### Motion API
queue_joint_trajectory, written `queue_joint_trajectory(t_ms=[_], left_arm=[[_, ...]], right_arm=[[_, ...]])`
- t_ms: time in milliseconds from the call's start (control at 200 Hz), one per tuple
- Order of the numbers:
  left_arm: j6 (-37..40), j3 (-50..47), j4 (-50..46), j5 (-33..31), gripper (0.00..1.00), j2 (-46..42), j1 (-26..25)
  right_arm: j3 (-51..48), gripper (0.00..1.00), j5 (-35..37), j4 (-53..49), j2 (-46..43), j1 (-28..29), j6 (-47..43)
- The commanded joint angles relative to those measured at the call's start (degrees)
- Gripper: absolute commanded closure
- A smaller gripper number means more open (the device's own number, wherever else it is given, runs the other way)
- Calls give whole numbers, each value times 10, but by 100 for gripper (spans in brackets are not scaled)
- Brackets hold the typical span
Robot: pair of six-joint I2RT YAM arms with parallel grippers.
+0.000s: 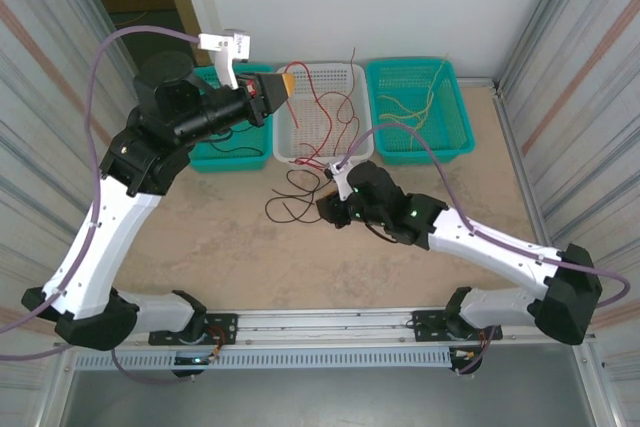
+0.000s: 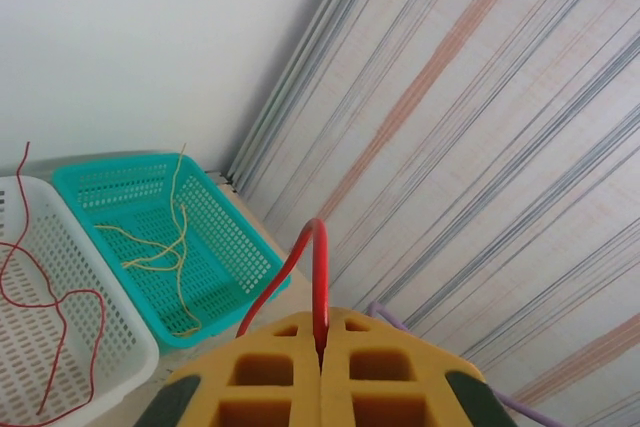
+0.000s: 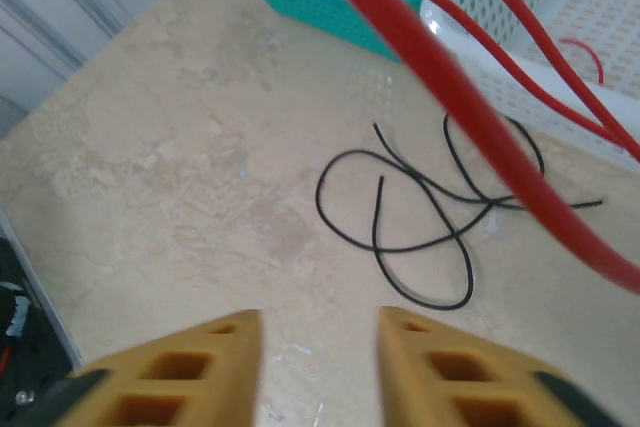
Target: Untangle the cables
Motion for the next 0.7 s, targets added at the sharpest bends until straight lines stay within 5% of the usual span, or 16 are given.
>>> queue_joint_trajectory(t_ms=[0, 220, 531, 616, 696], left_arm=[[-15, 18, 30, 22, 100, -2, 3], [-22, 22, 31, 34, 100, -2, 3], [-14, 42, 16, 39, 100, -1, 3], [-8, 43, 11, 36, 100, -1, 3], [-1, 45, 6, 30, 100, -3, 3]], right_arm=[[38, 34, 53, -17, -28, 3, -27], [72, 29, 94, -14, -16, -4, -78], [137, 31, 53, 8, 69, -15, -107], [147, 42, 53, 11, 86, -13, -107], [148, 70, 56, 11, 92, -9, -103]])
